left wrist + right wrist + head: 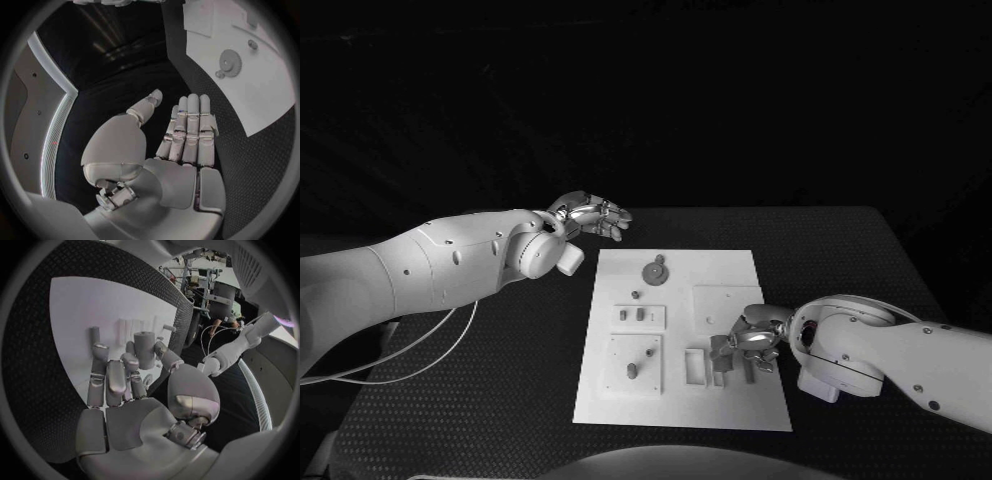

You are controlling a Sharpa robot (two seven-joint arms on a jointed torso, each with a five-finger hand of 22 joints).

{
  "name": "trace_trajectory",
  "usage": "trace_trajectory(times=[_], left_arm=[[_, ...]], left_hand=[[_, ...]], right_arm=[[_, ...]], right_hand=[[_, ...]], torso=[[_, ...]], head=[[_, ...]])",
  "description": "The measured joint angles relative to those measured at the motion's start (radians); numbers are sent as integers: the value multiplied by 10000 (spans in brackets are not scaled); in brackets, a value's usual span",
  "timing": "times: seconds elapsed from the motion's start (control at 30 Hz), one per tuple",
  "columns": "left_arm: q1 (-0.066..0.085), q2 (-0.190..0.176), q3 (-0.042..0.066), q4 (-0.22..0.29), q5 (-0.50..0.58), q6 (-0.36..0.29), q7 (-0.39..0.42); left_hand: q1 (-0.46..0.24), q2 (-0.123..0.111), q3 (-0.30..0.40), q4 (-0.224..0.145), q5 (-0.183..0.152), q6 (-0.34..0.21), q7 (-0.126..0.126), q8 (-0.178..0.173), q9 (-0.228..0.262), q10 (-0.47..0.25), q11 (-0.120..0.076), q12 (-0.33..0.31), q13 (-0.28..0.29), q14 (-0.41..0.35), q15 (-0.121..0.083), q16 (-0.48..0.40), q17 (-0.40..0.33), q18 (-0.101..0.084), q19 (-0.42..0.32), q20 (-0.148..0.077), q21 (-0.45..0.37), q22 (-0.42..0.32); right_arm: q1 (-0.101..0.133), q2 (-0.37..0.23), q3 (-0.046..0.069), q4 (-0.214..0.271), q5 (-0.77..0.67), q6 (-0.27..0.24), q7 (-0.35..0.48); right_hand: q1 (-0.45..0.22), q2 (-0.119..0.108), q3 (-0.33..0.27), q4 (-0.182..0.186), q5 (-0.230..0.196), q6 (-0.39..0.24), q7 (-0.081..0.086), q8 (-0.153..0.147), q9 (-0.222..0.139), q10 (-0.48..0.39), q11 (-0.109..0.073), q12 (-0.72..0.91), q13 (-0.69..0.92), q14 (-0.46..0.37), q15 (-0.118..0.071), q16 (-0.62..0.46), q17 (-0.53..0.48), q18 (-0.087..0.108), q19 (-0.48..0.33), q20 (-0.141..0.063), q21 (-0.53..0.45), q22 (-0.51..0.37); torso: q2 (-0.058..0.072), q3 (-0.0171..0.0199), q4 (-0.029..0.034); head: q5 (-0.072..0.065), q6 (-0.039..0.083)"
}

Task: Assemble the parts on the task board

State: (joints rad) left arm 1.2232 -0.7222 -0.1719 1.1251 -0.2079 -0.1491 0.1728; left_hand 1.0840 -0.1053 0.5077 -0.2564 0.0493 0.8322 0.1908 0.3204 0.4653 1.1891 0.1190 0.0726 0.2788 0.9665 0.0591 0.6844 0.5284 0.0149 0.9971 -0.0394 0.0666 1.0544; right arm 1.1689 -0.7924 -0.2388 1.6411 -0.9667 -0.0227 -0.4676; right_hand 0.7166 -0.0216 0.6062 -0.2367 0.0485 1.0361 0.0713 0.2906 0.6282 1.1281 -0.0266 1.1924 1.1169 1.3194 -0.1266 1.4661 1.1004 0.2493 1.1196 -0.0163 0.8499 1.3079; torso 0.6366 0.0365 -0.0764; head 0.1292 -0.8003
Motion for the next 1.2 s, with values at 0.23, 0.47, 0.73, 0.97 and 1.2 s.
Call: trace_trajectory(times=[0.23,0.47,0.73,0.97,1.2], left_arm=[[0,-7,0,-5,0,4,-13],[0,34,0,0,0,22,-27],[0,34,0,6,1,50,-54],[0,31,0,13,1,77,-69],[1,31,0,12,1,94,-81]], left_hand=[[0,0,-9,9,0,0,0,0,-9,0,0,0,0,0,0,0,7,0,0,0,0,1],[-40,-39,-26,25,0,0,0,0,-9,0,0,0,0,0,0,0,8,0,0,0,0,1],[-40,-39,-26,25,0,0,0,0,-12,0,0,0,-6,0,0,-38,18,1,0,0,0,-7],[-78,-1,-25,25,0,0,0,0,-18,0,0,0,-9,0,0,-38,27,0,0,0,0,-7],[-78,-1,-52,52,0,0,0,0,-24,0,0,0,-9,0,0,-38,37,0,0,0,0,-6]], right_arm=[[0,344,-6,-181,187,-50,-70],[-126,701,-87,-401,403,-9,-143],[-310,926,-92,-564,546,92,-199],[-401,944,-89,-659,505,260,-246],[-450,999,-87,-742,399,282,-256]], right_hand=[[-191,86,50,108,0,65,16,-58,-43,88,-19,0,24,93,6,36,68,0,80,-48,40,0],[-537,297,64,177,-1,99,-11,-64,-76,159,-21,-1,32,97,8,74,58,0,82,-47,40,0],[-612,320,64,177,-4,105,-6,-93,-94,160,-20,-1,32,99,11,73,45,-1,96,-33,40,0],[-612,319,64,177,-20,106,-5,-104,-87,160,-19,-2,32,112,25,73,45,0,96,-32,40,0],[-707,389,10,231,-21,118,8,-114,-67,161,-18,-2,51,114,29,73,31,0,97,-30,40,0]], torso=[[3,4,7],[9,1,8],[9,6,11],[6,5,8],[5,5,4]], head=[[15,-49],[-3,-83],[5,-115],[18,-151],[45,-162]])
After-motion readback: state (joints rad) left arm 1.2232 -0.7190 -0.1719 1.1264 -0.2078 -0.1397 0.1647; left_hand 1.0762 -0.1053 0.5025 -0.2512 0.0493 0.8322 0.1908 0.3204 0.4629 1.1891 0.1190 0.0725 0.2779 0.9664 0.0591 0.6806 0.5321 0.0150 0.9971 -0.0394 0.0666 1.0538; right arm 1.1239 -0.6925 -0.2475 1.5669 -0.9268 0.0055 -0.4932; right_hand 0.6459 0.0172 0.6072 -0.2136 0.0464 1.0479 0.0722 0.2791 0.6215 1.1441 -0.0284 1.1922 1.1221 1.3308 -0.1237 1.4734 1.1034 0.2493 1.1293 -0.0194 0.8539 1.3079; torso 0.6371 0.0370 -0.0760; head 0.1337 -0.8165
